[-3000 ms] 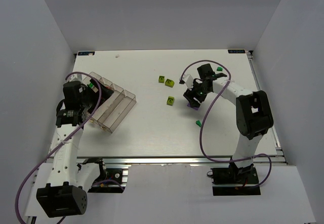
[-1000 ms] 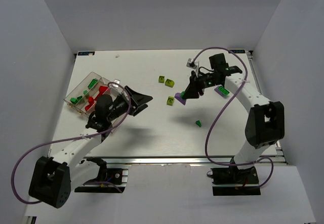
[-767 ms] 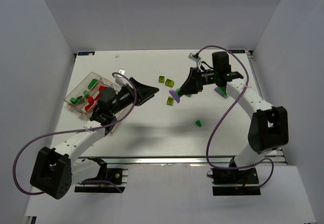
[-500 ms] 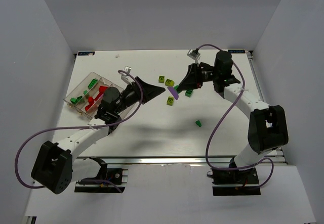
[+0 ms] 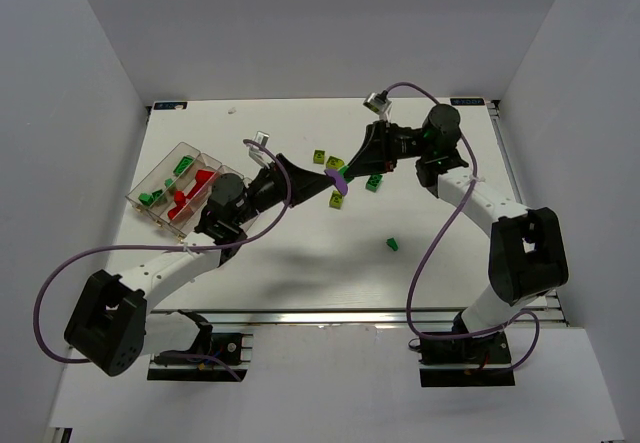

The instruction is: Sort the legos into containers by color

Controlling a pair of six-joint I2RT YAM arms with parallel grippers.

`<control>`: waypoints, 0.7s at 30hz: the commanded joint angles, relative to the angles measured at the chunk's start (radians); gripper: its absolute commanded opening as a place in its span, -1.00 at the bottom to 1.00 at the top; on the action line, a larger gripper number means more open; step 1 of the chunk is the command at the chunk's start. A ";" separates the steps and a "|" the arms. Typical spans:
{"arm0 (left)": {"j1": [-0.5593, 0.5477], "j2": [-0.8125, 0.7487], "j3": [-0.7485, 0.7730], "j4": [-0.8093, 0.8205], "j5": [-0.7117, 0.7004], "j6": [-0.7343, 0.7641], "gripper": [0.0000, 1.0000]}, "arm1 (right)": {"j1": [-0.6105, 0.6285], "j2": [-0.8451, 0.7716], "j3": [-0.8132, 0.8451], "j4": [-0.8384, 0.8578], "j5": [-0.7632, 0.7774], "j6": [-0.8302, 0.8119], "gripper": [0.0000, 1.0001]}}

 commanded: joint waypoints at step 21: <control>-0.025 0.074 0.039 0.165 0.081 -0.076 0.10 | 0.021 0.014 -0.002 0.022 0.013 -0.021 -1.00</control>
